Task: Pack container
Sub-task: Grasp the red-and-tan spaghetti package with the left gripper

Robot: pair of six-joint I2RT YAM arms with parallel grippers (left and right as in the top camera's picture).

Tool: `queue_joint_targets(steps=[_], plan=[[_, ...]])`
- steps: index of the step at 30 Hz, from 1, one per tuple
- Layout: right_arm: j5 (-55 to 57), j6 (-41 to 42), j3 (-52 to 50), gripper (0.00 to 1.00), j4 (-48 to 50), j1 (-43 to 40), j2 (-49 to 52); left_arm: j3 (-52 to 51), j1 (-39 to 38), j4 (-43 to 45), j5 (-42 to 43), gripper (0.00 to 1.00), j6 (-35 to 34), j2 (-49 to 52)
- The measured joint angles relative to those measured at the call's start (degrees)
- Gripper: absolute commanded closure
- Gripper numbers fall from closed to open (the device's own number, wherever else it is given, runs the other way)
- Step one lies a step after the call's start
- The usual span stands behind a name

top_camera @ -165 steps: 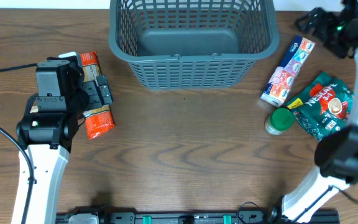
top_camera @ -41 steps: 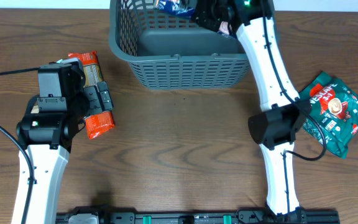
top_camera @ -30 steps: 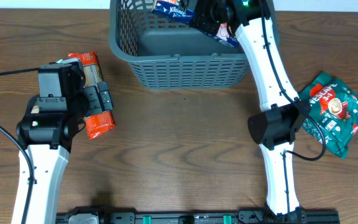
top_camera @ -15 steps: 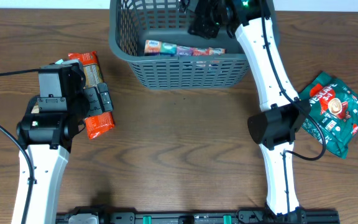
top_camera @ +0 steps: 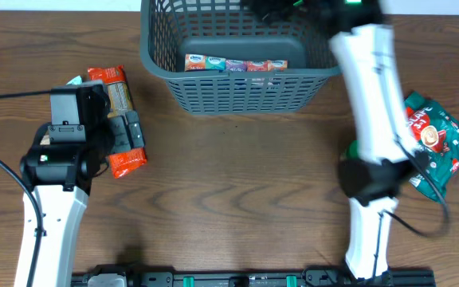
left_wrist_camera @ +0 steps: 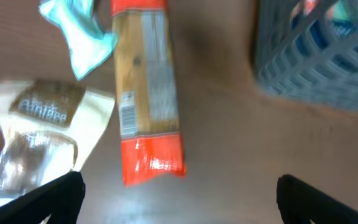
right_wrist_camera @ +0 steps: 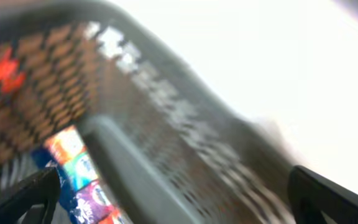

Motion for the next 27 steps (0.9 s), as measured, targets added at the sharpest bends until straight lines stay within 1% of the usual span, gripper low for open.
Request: queue_joint_targets(steps=[3,5,7,10,13,18,22,27], plan=[[2.3,8.7,0.4,0.01,-4.0,-7.2,-7.7,6.5,1.7,-7.6,-0.4,0.01,-2.4,2.0],[3.8,13.8,1.2,0.01,-8.1,-13.5,-11.5,12.7,3.1,-10.9,-0.4,0.01,-3.4,4.2],[5.0,17.7,1.8,0.01,-12.3,-18.4,-13.6,21.1,4.9,-14.6,-0.4,0.02,-4.0,7.4],[5.7,21.6,1.9,0.01,-18.3,-22.8,-13.7,33.7,7.9,-20.1,-0.4,0.01,-4.7,13.5],[5.8,23.5,1.6,0.01,-22.1,-25.3,-11.0,41.1,9.6,-22.3,0.2,0.02,-4.2,19.5],[6.1,24.8,0.7,0.01,-24.4,-26.9,-6.1,42.6,9.9,-21.6,1.8,0.01,-2.0,29.8],[6.1,25.4,0.6,0.01,-24.5,-27.0,-4.1,42.6,9.9,-19.1,2.5,0.01,-1.5,38.3],[6.1,25.4,0.6,0.01,-24.7,-27.0,-3.2,42.5,9.4,-15.4,2.7,0.01,-0.5,44.1]])
